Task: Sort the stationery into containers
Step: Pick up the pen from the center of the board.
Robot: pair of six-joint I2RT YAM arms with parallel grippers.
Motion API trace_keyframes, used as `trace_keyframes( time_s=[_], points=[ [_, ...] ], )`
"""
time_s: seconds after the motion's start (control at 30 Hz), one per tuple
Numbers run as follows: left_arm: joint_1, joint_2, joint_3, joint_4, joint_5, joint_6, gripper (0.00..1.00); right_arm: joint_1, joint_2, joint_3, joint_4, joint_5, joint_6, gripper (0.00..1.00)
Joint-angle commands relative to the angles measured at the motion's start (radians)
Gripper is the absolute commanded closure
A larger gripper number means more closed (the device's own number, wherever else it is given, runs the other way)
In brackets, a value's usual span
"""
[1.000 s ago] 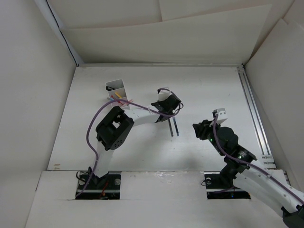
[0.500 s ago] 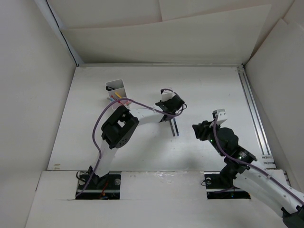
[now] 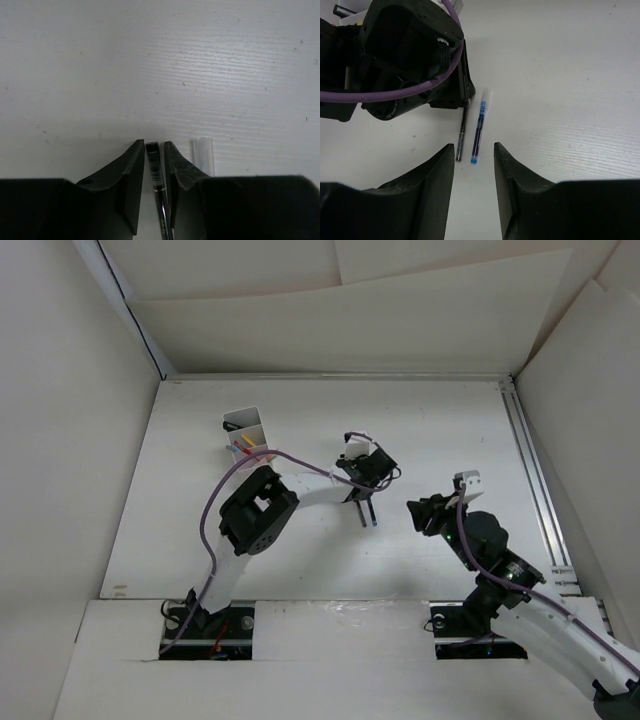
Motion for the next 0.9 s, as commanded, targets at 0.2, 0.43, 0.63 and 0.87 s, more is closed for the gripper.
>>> trace_keyframes(
  time_s=[0.2, 0.43, 0.63, 0.87],
  points=[
    [-0.008, -0.009, -0.034, -0.063, -0.008, -0.059, 0.84, -0.001, -0.066, 0.002, -0.01, 0.0, 0.007, 0.57],
    [-0.008, 0.012, -0.032, -0.063, -0.017, -0.069, 1.0, -0.001, -0.095, 0.012, -0.042, 0.009, 0.007, 0.56],
    [-0.017, -0.073, -0.084, -0.063, -0.026, -0.069, 1.0, -0.001, -0.095, 0.021, -0.042, 0.009, 0.007, 0.56],
    [-0.017, -0.375, -0.197, -0.073, -0.184, -0.059, 1.0, -0.001, -0.095, 0.021, -0.042, 0.0, 0.007, 0.56]
  ],
)
